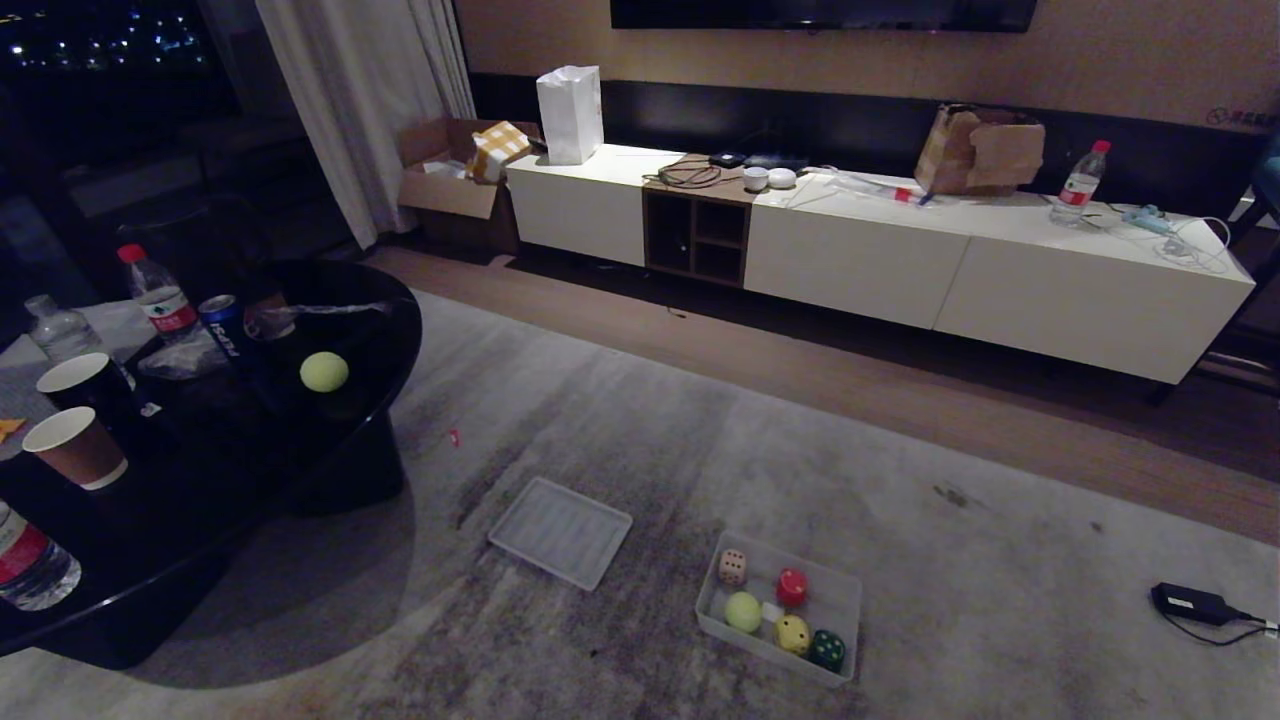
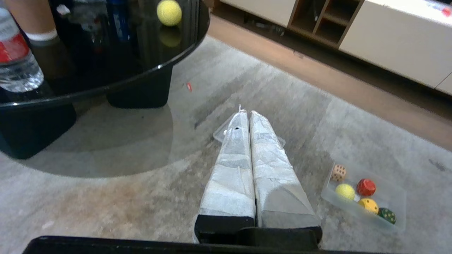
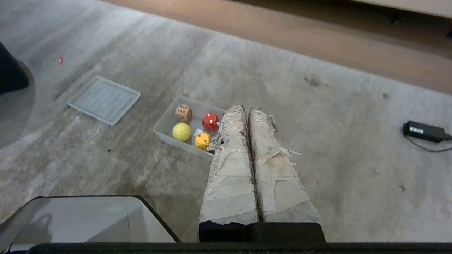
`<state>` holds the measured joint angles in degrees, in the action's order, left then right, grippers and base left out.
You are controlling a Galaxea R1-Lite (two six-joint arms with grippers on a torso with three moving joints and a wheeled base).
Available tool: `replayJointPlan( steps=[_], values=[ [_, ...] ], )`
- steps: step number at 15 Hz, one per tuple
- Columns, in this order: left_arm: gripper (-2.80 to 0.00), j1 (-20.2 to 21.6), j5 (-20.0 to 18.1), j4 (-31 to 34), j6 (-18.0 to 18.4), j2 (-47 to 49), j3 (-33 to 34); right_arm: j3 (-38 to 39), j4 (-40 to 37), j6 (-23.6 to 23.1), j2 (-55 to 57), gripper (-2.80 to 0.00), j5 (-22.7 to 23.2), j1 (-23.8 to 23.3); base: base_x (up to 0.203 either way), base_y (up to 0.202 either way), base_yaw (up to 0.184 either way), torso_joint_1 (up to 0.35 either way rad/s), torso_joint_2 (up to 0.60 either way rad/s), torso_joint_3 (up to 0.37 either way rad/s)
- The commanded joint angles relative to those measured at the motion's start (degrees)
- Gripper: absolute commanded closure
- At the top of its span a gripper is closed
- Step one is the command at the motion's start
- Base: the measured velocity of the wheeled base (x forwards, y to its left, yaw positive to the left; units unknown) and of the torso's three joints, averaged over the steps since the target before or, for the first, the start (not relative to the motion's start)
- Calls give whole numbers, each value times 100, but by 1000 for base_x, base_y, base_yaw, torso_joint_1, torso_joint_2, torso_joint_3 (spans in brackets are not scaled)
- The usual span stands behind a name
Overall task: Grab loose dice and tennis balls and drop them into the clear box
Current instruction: Pick up the ball on the table
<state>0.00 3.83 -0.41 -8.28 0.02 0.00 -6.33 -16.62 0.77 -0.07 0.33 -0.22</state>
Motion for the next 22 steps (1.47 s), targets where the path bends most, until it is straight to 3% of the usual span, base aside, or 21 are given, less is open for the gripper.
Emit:
replayJointPlan(
  steps=[1,7,14,22],
  values=[
    [0,0,4,-2,-7,6,9,0,-8,2,7,0,2,1,0,0,0,2,1,204],
    [0,0,4,-2,11,6,9,0,-8,2,7,0,2,-2,0,0,0,2,1,178],
    [0,0,4,-11,11,6,9,0,-8,-6,7,0,2,1,0,0,0,1,1,13],
    [0,0,4,-11,11,6,9,0,-8,-5,7,0,2,-4,0,-6,146,0,2,4]
  ],
)
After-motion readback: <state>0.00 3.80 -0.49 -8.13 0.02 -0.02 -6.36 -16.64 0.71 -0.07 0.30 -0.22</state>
